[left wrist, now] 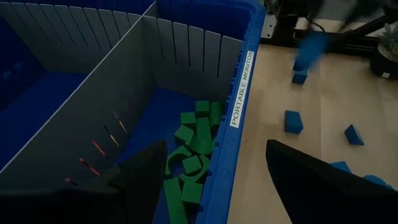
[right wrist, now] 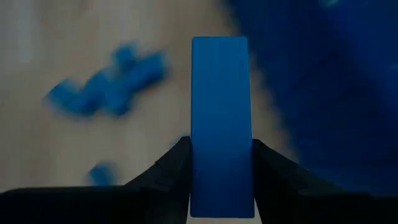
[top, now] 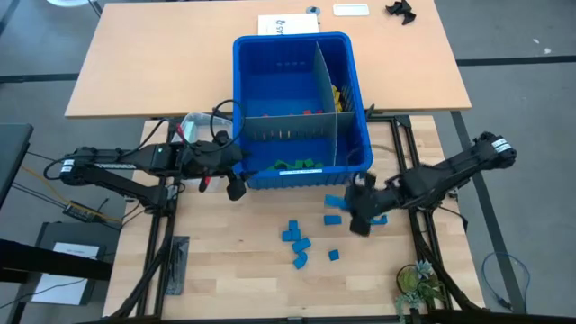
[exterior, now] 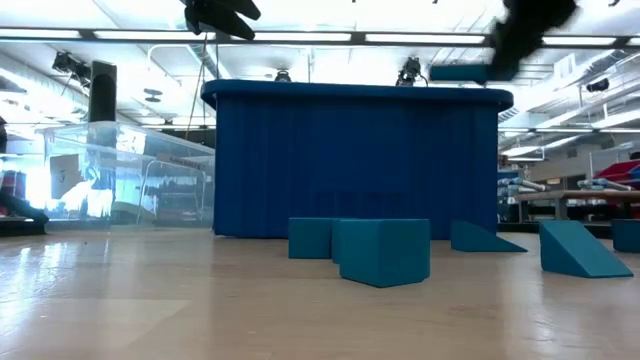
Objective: Sort blocks
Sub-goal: Put the blue block into the blue bin
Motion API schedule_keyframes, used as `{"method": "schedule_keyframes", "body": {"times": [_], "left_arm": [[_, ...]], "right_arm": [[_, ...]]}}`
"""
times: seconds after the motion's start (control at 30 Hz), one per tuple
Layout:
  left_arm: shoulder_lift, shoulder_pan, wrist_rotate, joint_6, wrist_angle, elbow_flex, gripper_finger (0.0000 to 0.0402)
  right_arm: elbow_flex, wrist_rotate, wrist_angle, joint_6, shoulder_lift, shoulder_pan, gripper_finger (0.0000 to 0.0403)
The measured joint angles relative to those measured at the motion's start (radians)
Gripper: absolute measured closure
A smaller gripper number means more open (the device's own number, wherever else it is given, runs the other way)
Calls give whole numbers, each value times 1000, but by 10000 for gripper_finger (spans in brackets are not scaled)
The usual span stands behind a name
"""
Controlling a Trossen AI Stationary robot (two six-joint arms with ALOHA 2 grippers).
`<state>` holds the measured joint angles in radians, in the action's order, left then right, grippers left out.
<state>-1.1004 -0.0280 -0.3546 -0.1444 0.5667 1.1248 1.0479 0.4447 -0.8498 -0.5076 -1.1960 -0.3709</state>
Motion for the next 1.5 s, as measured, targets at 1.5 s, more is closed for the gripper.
{"method": "schedule_keyframes", "body": {"times": [1.5], "left_arm": [[0,0,0,-11,1,0,117]], "right_arm": [[-331,-139,543,60,-143,-22,133]]}}
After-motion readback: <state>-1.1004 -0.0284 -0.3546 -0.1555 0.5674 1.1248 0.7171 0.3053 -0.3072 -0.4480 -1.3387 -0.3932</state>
